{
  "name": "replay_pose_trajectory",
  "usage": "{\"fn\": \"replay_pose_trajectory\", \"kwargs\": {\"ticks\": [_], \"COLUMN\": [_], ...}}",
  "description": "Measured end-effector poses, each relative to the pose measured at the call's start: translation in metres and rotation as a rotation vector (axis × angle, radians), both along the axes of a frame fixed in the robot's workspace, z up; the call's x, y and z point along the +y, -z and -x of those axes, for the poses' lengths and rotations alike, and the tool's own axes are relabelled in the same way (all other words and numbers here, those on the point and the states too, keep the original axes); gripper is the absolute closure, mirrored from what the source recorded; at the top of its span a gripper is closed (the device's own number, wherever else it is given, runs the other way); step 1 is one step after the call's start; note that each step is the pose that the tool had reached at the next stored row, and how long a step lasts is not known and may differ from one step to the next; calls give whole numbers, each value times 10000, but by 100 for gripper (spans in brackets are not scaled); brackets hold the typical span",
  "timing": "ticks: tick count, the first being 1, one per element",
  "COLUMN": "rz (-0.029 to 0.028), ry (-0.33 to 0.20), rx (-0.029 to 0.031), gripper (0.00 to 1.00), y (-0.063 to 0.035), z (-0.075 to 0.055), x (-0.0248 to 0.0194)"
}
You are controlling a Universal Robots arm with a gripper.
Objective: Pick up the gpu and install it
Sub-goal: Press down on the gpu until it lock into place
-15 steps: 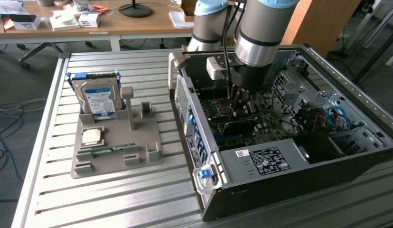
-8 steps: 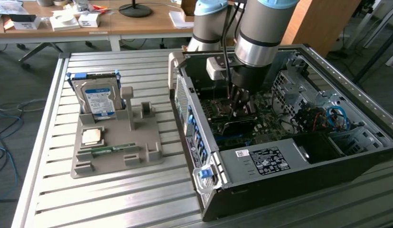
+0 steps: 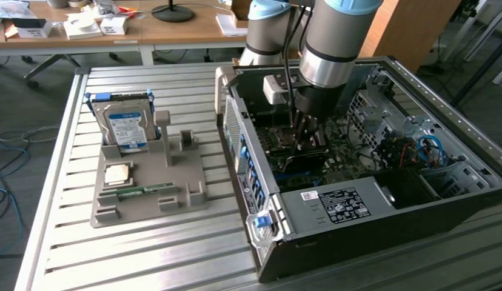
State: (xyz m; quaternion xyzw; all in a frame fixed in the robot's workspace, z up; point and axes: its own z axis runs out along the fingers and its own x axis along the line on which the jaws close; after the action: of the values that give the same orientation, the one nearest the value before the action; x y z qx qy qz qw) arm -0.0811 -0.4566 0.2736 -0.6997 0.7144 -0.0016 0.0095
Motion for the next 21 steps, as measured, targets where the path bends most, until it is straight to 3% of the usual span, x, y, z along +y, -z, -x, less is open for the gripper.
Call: {"fn": "replay_pose_trajectory", "kwargs": {"ticks": [21], "rz": [0], "ry": [0], "rx": [0], "gripper": [89], "y": [35], "z": [5], "x": [20]}}
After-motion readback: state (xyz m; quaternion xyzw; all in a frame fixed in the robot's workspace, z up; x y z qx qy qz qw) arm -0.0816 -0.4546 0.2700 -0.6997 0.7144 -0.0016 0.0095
